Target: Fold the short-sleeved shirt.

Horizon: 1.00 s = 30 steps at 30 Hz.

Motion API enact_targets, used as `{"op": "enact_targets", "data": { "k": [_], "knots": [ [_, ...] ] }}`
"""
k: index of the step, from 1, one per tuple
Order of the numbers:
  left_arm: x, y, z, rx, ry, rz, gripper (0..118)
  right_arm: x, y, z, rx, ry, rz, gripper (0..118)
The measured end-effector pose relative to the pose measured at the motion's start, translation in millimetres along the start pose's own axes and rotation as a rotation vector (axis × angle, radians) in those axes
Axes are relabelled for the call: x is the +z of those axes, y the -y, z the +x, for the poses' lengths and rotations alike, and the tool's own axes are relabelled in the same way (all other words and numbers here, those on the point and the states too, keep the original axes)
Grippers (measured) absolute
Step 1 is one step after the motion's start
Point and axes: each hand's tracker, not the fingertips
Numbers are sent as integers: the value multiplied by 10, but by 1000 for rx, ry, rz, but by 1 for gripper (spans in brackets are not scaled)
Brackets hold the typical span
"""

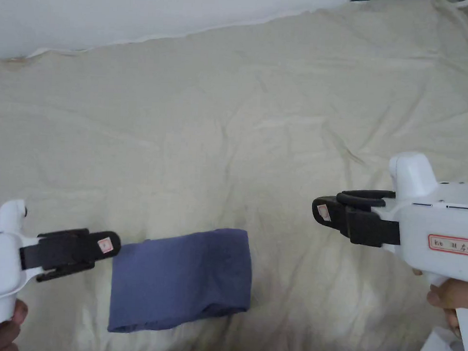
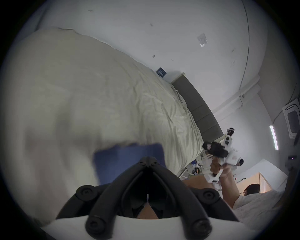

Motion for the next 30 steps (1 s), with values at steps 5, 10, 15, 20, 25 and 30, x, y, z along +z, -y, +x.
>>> {"op": "enact_targets", "data": {
  "k": [5,10,15,20,25,30],
  "knots": [
    [572,786,-385,178,-57,101,0,-85,-44,-184,28,-32,-11,0],
    [667,1125,-486,244,-52,143,0,-158,-34,-355,42,-57,-32,0],
    [561,1019,-432,216,-21,126,0,-174,-50,-481,59,-68,-41,0],
    [298,777,-440,153,-3,79,0,-512,-43,-550,15,-86,-89,0],
    [32,526,-603,138,4,24,0,-1253,52,-726,53,-16,-295,0],
    [-97,367,-755,102,1,-46,0,-1841,193,-862,105,5,-454,0]
  ]
}}
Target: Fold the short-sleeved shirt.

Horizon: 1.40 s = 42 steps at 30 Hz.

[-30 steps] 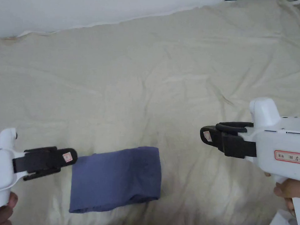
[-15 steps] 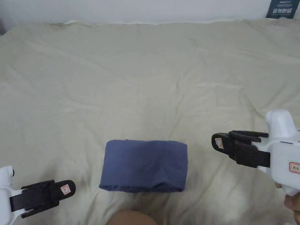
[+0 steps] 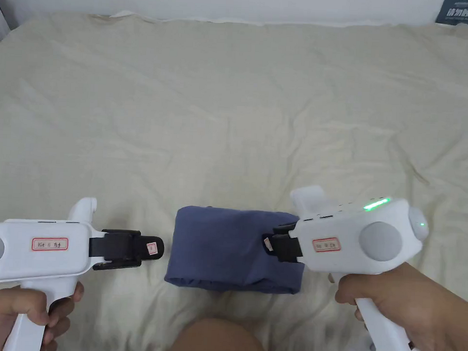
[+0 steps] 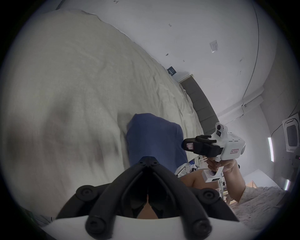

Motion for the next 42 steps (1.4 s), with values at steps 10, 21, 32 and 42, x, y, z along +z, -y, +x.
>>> {"op": "enact_targets", "data": {
  "k": [10,21,32,42],
  "knots": [
    [-21,-217,-517,71,194,-127,97,-307,40,12,-5,85,-50,0],
    [-803,-418,-747,220,448,-268,101,-311,74,62,-9,58,-43,0],
    [-1200,-377,-277,62,384,-256,98,-317,63,105,-18,38,-46,0],
    [-1081,-374,-220,-20,169,-240,22,-303,40,61,-26,39,-42,0]
  ]
}}
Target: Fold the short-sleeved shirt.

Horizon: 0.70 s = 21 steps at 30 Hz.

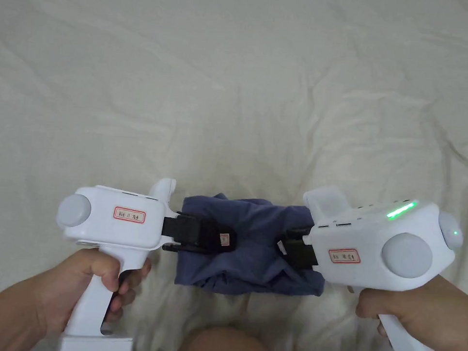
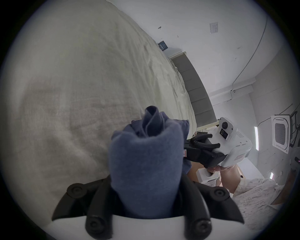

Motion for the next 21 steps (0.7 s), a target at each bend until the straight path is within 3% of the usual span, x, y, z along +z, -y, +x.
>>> {"op": "enact_targets", "data": {
  "k": [5,10,16,21],
  "knots": [
    [396,-36,-146,8,-1,-22,20,119,-32,-25,-33,-34,13,0],
    [1575,-96,-598,83,-122,-20,20,187,-86,-100,-26,-30,25,0],
    [3167,-226,-1191,181,-468,-54,20,128,-96,-128,-26,-26,15,0],
    [3892,-439,-1522,286,-666,-125,20,58,-87,-122,-41,-10,-6,0]
  ]
}}
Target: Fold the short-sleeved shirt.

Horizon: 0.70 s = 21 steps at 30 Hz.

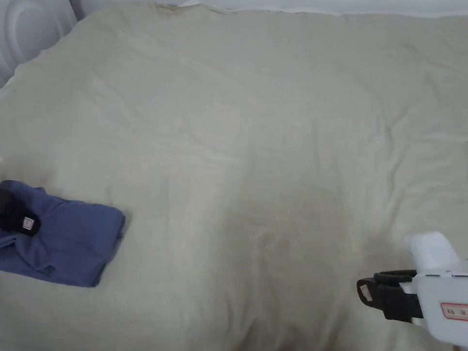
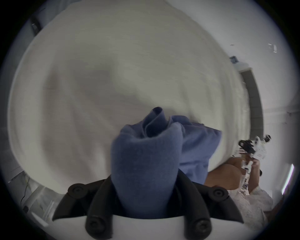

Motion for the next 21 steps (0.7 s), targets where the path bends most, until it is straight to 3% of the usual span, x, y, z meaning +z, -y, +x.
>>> {"op": "enact_targets", "data": {
  "k": [4,5,7,8,9,11,13,15,17,18,21],
  "knots": [
    [-208,-167,-24,0,-20,-12,24,-40,24,30,-17,6,-8,0],
    [-225,-176,-2,-9,-34,-15,32,-32,35,45,-24,8,-6,0],
    [-191,-137,11,-24,-40,-6,68,-9,45,79,-35,6,0,0],
    [-153,-135,-4,-43,-72,6,81,7,43,96,-42,4,0,0],
    [-80,-131,-4,-44,-129,1,87,36,41,102,-47,5,2,0],
    [295,-50,-49,-43,-131,33,87,135,34,124,-44,8,19,0],
    [684,24,182,-57,-183,206,87,292,18,158,-42,7,55,0],
    [1023,254,769,-137,-364,485,87,534,5,166,-38,-12,156,0],
    [1153,679,1575,-196,-572,850,87,840,-7,37,57,59,294,0],
    [1130,888,1984,-243,-594,1014,88,980,-16,-30,106,96,360,3],
    [841,1409,3224,-365,-583,1287,94,1439,-126,-184,154,179,588,38]
  ]
}}
